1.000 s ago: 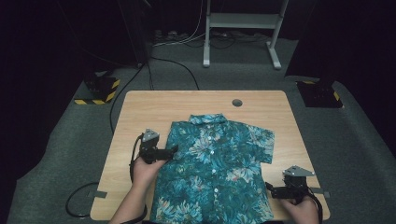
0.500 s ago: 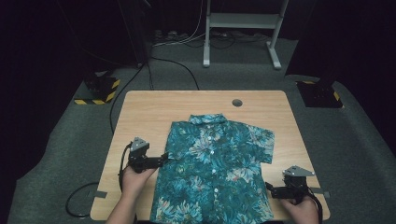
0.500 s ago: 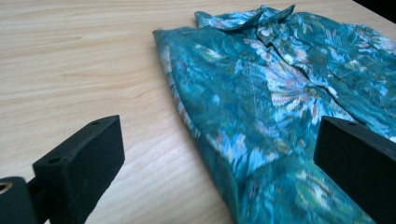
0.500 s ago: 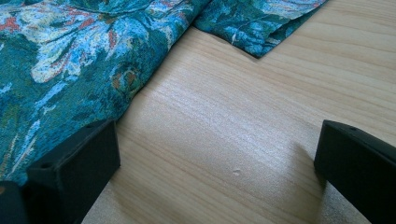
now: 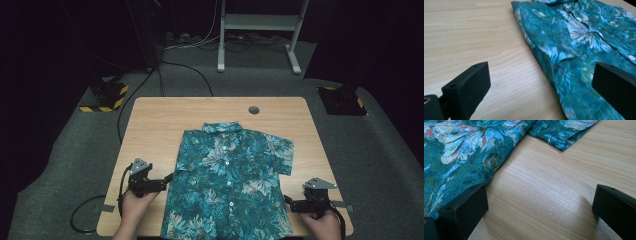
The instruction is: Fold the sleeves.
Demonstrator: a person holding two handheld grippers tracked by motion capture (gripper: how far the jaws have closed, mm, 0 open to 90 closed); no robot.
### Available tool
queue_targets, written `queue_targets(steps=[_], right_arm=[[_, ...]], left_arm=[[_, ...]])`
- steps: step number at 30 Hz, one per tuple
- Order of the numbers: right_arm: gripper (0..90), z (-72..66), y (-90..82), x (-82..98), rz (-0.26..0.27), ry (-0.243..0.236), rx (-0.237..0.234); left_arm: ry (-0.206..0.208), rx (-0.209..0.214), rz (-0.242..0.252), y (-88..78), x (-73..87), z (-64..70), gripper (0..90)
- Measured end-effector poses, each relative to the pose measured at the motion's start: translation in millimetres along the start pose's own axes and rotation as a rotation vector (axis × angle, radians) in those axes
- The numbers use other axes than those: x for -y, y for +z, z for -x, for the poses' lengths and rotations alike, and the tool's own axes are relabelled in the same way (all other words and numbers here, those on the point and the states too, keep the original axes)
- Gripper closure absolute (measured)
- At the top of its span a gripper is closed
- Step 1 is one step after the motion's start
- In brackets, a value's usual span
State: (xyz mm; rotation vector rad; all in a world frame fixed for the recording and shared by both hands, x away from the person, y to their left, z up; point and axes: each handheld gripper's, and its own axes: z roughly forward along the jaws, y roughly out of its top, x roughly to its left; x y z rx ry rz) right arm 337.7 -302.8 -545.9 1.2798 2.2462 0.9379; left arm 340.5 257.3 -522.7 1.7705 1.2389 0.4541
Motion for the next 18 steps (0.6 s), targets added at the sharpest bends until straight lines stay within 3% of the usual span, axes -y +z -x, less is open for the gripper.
queue_targets(steps=[10,18], right_arm=[[0.0,0.0,0.0,0.0,0.0,0.0,0.0],[0.0,0.0,0.0,0.0,0.0,-0.001,0.0]], left_arm=[[0.005,-0.026,-0.063,-11.7,29.8,3.7,2.3],[0.053,-0.066,-0.11,-19.6,42.3,9.9,1.9]])
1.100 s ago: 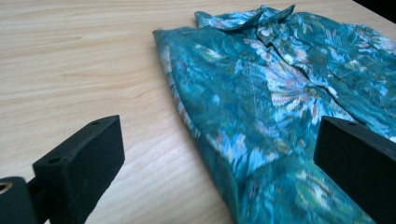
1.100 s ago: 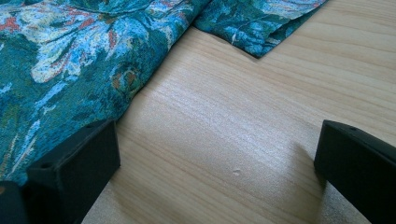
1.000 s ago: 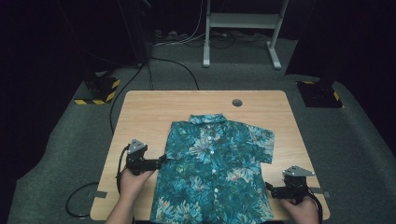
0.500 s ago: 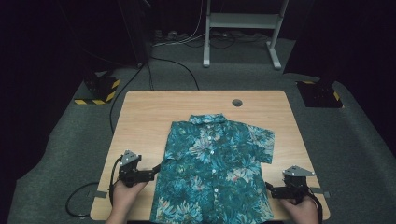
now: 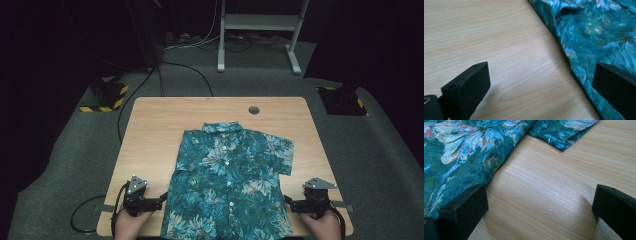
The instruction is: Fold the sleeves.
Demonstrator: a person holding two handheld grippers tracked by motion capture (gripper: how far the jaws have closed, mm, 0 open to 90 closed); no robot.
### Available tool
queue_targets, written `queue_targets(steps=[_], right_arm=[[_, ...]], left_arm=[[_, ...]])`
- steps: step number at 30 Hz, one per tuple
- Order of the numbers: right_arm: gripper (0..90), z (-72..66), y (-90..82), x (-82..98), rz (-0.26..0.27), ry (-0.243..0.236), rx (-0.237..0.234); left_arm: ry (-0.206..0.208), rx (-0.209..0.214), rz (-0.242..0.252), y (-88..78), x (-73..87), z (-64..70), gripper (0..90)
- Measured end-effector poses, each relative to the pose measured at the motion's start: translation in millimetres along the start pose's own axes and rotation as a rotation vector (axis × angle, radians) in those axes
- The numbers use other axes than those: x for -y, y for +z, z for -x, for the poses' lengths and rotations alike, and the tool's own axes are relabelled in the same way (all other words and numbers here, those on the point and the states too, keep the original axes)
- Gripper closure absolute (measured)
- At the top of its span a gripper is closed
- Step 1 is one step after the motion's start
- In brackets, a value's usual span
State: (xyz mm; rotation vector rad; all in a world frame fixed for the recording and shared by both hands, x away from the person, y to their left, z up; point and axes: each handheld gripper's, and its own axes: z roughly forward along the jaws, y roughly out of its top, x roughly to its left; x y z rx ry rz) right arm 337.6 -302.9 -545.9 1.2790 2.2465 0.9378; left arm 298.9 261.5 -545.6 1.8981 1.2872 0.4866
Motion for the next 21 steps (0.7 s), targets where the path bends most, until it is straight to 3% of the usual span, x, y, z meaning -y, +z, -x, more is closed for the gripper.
queue_targets(steps=[4,13,21], right_arm=[[0.0,0.0,0.0,0.0,0.0,0.0,0.0],[0.0,-0.1,0.0,0.0,0.0,0.001,0.0],[0.0,0.0,0.0,0.0,0.0,0.001,-0.001]], left_arm=[[0.009,-0.021,-0.032,2.7,1.1,2.0,1.7],[0.085,-0.073,-0.084,8.0,-0.4,10.2,0.6],[0.082,-0.077,-0.086,8.9,-1.0,11.1,0.4]])
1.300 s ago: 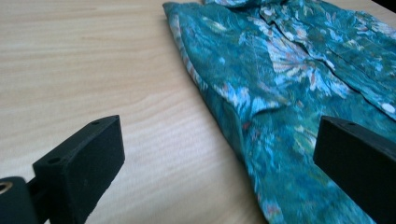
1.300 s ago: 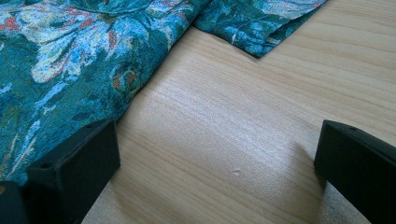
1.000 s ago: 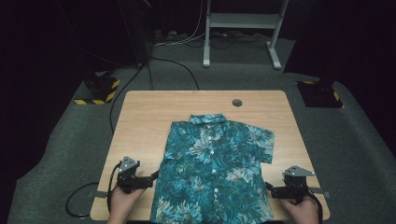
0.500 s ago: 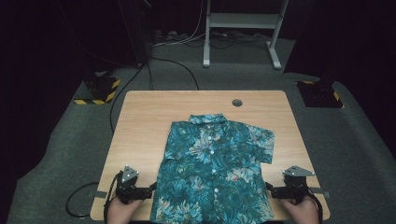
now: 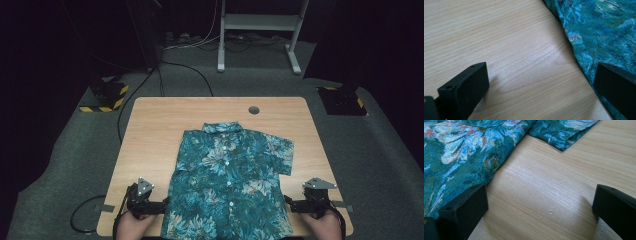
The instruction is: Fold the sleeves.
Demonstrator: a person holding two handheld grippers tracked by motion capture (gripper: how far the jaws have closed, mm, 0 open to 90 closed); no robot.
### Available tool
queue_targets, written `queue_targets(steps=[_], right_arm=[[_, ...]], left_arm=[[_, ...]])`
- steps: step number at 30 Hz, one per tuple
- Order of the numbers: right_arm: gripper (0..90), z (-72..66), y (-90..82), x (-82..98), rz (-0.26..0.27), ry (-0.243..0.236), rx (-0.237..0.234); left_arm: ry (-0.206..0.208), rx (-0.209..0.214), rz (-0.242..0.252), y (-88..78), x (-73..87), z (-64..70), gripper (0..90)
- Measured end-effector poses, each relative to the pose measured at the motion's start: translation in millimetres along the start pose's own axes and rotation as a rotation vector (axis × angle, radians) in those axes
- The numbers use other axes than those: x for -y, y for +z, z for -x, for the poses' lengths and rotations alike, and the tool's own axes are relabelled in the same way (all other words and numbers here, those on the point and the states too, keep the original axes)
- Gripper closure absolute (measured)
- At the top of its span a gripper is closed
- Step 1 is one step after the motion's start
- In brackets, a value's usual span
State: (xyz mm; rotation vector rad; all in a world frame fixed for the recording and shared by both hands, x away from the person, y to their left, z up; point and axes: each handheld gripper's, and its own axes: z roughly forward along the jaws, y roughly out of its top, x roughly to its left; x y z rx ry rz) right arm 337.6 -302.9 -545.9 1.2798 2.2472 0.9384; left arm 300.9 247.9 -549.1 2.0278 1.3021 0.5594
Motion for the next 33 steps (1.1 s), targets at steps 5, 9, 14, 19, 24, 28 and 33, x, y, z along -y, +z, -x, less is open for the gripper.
queue_targets(steps=[5,9,14,19,24,28,33], right_arm=[[0.1,0.6,-0.4,0.0,0.002,-0.002,-0.011],[0.1,0.2,-2.0,-2.2,0.014,-0.002,-0.021],[0.1,0.1,-11.1,-9.1,0.064,-0.007,-0.01],[0.1,1.9,-15.4,-13.5,0.075,-0.006,-0.003],[0.1,7.6,-12.4,-16.0,0.069,0.008,-0.006],[0.1,11.5,-9.6,-20.9,0.07,0.025,-0.002],[0.1,16.3,-4.4,-28.6,0.073,0.045,0.008]], left_arm=[[-0.002,-0.001,0.0,0.2,-0.2,0.4,0.4],[-0.003,-0.001,0.001,0.3,-0.3,0.5,0.4],[-0.003,-0.001,0.001,0.3,-0.3,0.5,0.4],[-0.002,-0.001,0.001,0.3,-0.3,0.5,0.4],[-0.004,-0.001,0.0,0.2,-0.3,0.6,0.4],[-0.004,0.0,0.0,0.3,-0.3,0.6,0.4],[-0.004,0.0,0.0,0.2,-0.3,0.6,0.4]])
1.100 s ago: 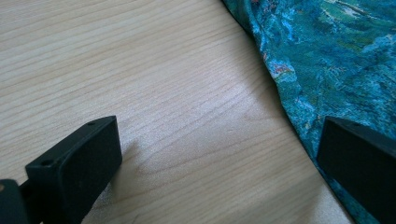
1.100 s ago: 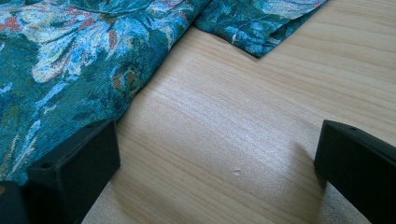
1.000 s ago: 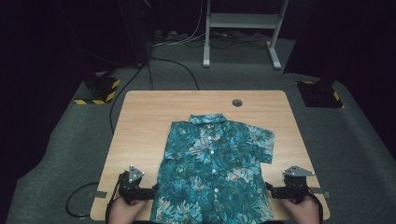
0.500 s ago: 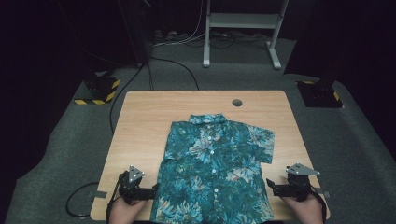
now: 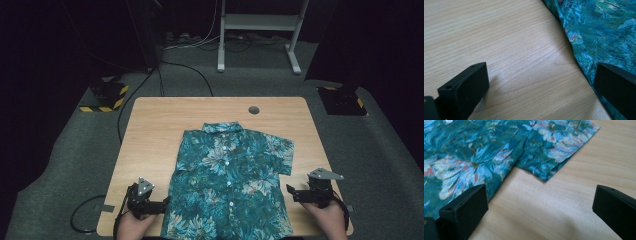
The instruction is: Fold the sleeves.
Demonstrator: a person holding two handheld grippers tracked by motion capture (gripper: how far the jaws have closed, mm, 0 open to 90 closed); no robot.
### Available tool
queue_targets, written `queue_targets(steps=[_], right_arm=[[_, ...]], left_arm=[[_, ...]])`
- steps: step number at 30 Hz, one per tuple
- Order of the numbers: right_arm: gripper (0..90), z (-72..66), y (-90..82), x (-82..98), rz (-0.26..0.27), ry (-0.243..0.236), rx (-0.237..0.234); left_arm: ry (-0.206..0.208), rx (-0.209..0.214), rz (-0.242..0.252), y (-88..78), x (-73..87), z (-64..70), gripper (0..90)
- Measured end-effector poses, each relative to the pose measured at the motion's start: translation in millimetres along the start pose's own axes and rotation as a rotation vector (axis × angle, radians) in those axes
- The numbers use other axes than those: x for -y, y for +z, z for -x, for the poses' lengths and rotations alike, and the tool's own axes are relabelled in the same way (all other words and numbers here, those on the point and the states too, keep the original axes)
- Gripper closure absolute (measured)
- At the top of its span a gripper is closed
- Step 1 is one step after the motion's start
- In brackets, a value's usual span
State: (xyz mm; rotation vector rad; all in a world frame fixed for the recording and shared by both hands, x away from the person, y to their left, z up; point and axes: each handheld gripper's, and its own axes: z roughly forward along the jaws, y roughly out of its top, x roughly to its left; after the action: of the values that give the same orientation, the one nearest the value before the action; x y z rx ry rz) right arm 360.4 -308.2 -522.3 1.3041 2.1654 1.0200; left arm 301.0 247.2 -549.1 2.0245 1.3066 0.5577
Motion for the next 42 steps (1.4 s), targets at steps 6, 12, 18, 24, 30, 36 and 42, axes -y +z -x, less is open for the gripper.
queue_targets(steps=[6,12,18,24,30,36,42], right_arm=[[0.1,3.7,7.1,-8.0,0.002,0.006,0.016],[0.4,9.5,13.1,-13.8,0.01,0.016,0.026],[0.5,17.2,18.5,-19.3,0.015,0.024,0.035],[0.7,27.1,24.8,-26.8,0.018,0.034,0.049],[1.0,37.0,30.6,-33.4,0.036,0.041,0.06],[1.3,42.2,37.2,-38.6,0.037,0.04,0.073],[2.5,44.7,46.7,-43.9,0.038,0.033,0.084]], left_arm=[[0.0,0.0,0.0,0.0,0.0,0.0,0.4],[0.0,0.0,0.0,0.0,0.0,0.0,0.4],[0.0,0.0,0.0,0.0,0.0,0.0,0.4],[0.0,0.0,0.0,0.0,0.0,0.0,0.4],[0.0,0.0,0.0,0.0,0.0,0.0,0.4],[0.0,0.0,0.0,0.0,0.0,0.0,0.4],[0.0,0.0,0.0,0.0,0.0,0.0,0.4]])
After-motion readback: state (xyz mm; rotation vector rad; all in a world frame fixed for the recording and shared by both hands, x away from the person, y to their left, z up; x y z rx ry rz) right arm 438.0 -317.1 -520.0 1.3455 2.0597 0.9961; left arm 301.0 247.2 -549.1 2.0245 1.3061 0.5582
